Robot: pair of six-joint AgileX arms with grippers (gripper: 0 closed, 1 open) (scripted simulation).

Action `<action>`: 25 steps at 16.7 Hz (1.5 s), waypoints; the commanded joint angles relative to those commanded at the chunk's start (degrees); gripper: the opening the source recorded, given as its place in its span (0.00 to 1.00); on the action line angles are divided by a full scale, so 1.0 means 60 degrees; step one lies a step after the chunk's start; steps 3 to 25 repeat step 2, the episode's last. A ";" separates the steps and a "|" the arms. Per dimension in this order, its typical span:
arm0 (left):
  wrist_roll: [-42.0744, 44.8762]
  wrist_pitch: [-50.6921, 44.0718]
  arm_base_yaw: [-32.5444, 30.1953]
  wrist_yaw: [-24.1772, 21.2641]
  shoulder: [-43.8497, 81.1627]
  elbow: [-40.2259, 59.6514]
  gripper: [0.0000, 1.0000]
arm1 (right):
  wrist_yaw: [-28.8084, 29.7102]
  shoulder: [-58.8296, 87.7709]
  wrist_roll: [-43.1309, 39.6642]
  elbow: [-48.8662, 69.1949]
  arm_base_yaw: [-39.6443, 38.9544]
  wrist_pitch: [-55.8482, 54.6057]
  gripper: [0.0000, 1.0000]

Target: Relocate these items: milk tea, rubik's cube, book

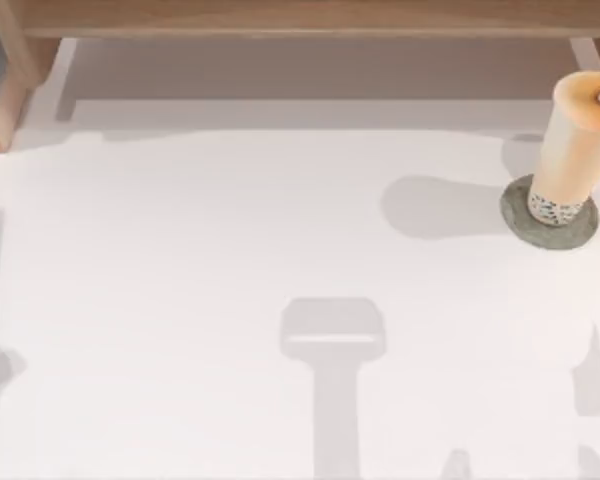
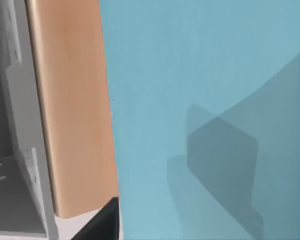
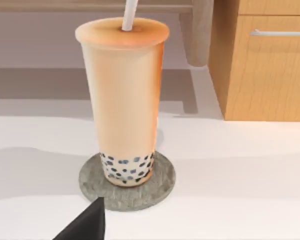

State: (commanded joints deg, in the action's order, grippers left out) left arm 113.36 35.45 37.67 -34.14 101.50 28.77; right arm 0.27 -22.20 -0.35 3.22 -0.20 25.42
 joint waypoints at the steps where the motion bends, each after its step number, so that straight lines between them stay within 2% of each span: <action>1: 0.0000 0.0000 0.0000 0.0000 0.0000 0.0000 1.00 | 0.0000 0.0000 0.0000 0.0000 0.0000 0.0000 1.00; 25: 0.0000 0.0000 0.0000 0.0000 0.0000 0.0000 1.00 | 0.0000 0.0000 0.0000 0.0000 0.0000 0.0000 1.00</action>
